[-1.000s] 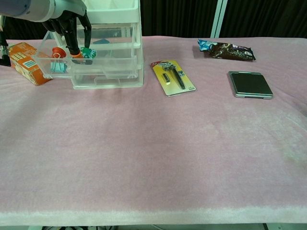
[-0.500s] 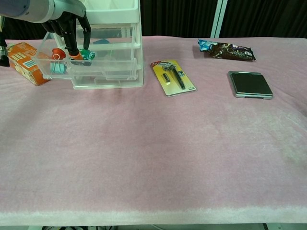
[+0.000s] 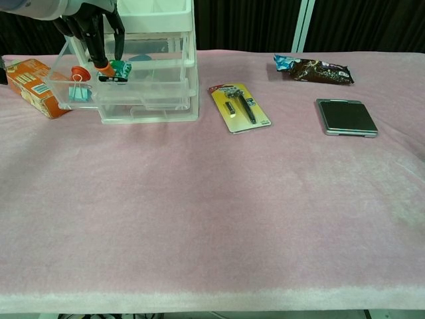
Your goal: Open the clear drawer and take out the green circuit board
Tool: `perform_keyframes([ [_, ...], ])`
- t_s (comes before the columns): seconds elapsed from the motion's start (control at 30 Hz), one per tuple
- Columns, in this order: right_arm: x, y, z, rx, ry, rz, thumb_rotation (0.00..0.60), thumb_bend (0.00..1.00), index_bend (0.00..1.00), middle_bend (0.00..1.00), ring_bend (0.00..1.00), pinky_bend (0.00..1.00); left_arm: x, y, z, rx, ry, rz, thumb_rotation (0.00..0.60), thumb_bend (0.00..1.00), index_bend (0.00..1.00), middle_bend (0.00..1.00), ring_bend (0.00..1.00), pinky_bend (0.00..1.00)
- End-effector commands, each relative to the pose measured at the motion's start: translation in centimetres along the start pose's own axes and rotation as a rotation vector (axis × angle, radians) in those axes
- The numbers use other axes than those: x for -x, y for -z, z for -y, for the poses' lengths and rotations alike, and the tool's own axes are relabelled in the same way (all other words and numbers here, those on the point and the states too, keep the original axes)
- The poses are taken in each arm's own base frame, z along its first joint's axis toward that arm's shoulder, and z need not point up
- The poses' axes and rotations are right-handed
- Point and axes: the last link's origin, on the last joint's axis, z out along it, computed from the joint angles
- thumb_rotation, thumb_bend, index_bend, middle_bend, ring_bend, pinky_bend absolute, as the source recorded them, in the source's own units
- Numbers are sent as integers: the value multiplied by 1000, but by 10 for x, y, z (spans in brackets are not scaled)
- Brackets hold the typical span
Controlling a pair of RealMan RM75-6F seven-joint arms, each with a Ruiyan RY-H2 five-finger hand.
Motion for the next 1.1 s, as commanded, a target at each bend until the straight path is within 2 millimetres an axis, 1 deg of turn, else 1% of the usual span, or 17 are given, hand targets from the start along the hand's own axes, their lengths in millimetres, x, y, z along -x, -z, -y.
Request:
perform_keyframes([
  [0.03, 0, 0, 0, 0, 0, 0, 600, 127, 0, 0, 0, 123, -12, 11, 1, 27, 17, -27, 600, 338, 572, 1000, 1000, 1000],
  [0.17, 0, 0, 0, -1, 1, 1, 600, 127, 0, 0, 0, 123, -23, 21, 3, 46, 14, -50, 600, 338, 574, 1000, 1000, 1000],
  [0.47, 0, 1, 0, -3, 2, -3, 600, 127, 0, 0, 0, 123, -39, 36, 6, 75, 37, -78, 600, 338, 575, 1000, 1000, 1000],
  [0.6, 0, 1, 1, -4, 2, -2, 600, 127, 0, 0, 0, 123, -45, 53, 12, 106, 35, -91, 600, 338, 575, 1000, 1000, 1000],
  [0.67, 0, 1, 1, -5, 3, -1, 600, 127, 0, 0, 0, 123, -44, 61, 16, 120, 30, -91, 600, 338, 575, 1000, 1000, 1000],
  [0.77, 0, 1, 1, -7, 4, -1, 600, 127, 0, 0, 0, 123, -40, 79, 26, 143, 14, -84, 600, 338, 576, 1000, 1000, 1000],
  [0.93, 0, 1, 1, -9, 7, -1, 600, 127, 0, 0, 0, 123, -33, 101, 44, 164, 11, -78, 600, 338, 577, 1000, 1000, 1000],
  [1.0, 0, 1, 1, -8, 5, -5, 600, 126, 0, 0, 0, 123, -27, 111, 53, 170, 14, -69, 600, 338, 579, 1000, 1000, 1000],
  [1.03, -1, 1, 1, -7, 5, -6, 600, 126, 0, 0, 0, 123, -24, 114, 57, 172, 12, -65, 600, 338, 580, 1000, 1000, 1000],
  [1.1, -1, 1, 1, -5, 5, -8, 600, 127, 0, 0, 0, 123, -12, 117, 68, 178, 0, -43, 600, 338, 581, 1000, 1000, 1000],
])
